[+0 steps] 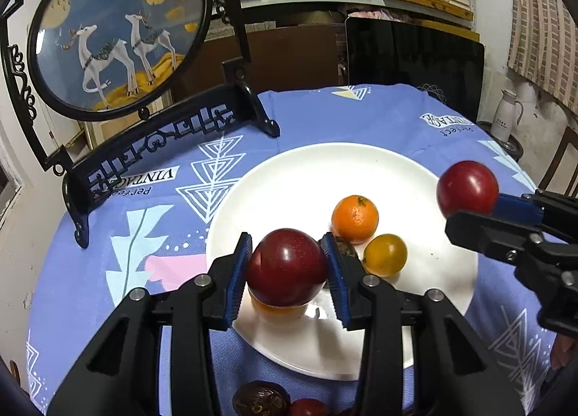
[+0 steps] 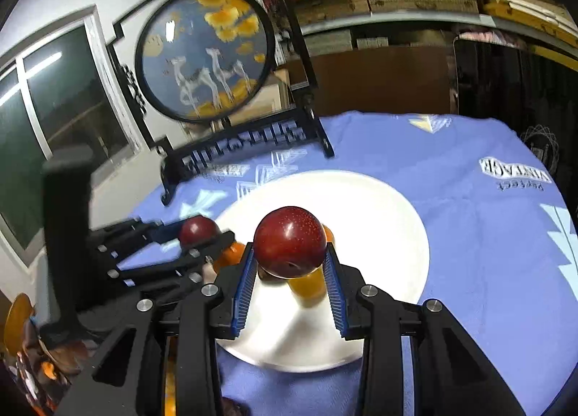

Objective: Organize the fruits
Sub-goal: 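Carry both red plums onto the plate and open both grippers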

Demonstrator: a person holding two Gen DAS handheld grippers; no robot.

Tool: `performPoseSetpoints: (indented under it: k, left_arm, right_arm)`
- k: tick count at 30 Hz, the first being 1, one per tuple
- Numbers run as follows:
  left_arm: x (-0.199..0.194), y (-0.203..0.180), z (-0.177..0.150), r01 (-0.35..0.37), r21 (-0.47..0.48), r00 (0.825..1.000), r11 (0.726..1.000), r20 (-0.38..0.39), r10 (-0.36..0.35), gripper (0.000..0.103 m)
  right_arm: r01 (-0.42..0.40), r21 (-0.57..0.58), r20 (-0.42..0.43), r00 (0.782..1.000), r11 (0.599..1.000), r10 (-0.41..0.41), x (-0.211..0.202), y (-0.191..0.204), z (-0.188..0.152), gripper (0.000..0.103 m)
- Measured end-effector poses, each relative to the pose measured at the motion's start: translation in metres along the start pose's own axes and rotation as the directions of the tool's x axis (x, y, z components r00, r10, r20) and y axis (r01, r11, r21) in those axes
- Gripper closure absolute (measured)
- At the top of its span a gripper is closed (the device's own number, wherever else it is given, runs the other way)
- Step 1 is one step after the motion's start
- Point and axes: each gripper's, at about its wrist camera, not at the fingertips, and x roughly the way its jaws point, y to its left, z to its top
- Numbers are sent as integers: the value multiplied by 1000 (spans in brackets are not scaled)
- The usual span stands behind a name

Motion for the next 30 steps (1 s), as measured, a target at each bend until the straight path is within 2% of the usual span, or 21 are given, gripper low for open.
performPoseSetpoints:
  k: [11,25,30]
  left_arm:
    - [6,-9,-5,7,38,1000,999,-13,-6,64]
    - [10,-10,-8,4,43,1000,999,-25,-3,64]
    - [9,-11,-8,2,48,1000,999,-16,-2,62]
  right_arm:
    - [32,7,-22,999,999,-32,10,-8,-5,66]
    - [47,16,-39,998,999,-47,17,-11,-7,65]
    - [56,20,-44,997,998,-55,19,-13,-8,62]
